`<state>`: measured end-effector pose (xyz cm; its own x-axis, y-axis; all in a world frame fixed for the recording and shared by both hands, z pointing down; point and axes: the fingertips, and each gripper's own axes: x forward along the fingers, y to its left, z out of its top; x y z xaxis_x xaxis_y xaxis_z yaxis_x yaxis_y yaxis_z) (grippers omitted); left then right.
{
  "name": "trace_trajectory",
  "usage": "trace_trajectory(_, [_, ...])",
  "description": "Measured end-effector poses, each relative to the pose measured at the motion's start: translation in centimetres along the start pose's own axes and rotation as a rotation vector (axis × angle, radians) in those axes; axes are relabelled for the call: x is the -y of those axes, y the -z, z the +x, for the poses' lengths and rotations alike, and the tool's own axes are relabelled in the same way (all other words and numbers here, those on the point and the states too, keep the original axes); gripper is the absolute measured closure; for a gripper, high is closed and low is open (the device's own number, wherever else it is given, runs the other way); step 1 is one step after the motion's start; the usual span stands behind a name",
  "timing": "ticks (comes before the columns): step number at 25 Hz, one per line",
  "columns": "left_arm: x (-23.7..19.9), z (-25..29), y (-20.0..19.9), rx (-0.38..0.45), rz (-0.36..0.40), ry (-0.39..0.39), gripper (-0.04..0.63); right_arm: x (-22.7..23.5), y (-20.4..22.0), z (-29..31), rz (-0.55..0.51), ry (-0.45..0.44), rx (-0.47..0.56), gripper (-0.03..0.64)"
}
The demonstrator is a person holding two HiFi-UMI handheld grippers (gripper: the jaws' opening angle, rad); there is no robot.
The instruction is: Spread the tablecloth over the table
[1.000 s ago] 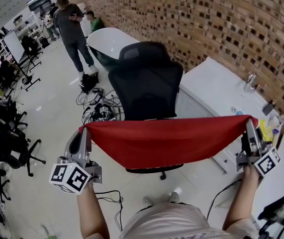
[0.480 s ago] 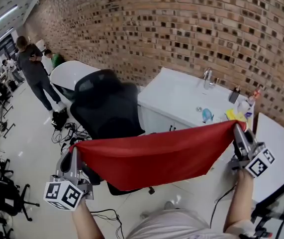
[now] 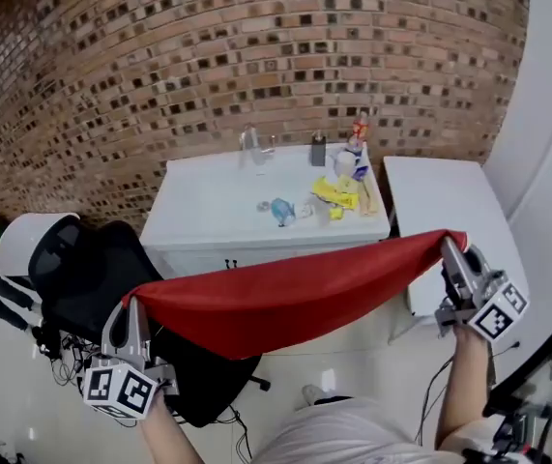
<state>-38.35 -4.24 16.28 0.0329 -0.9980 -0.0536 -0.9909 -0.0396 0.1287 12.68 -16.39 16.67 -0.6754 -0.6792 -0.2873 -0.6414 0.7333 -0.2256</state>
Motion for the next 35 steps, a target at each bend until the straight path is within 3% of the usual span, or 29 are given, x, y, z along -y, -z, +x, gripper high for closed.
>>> trace_trajectory(5, [6.2,5.1,2.8,-0.049,-0.023,0.235,0.575,0.6,-2.6,-10.2,-0.045,0.235,0.028,0.594])
trace_trajectory(19, [24.0,10.6,7.1,-0.123,-0.053,0.684,0.575,-1.1,-7.8,-30.3,-0.141,0.658,0.138,0.594])
trace_trajectory(25, [34.4,12.4,7.9,-0.135,-0.04,0.82,0.575,0.0,-10.2,-39.3,-0.173,0.805,0.174,0.594])
trace_trajectory(28, [39.8,12.7,9.0,-0.137,-0.028,0.87,0.575,1.5,-10.6,-43.8,-0.178,0.838,0.2,0.594])
trace_trajectory(32, [47.3,13.5,9.4,-0.152,-0.025,0.896,0.575,5.2,-13.3,-49.0,-0.178,0.893,0.209,0.594])
trace_trajectory(35, [52.0,14.1,10.3,-0.156,-0.027,0.89,0.575,8.1,-15.1,-51.6,-0.185,0.885,0.204,0.594])
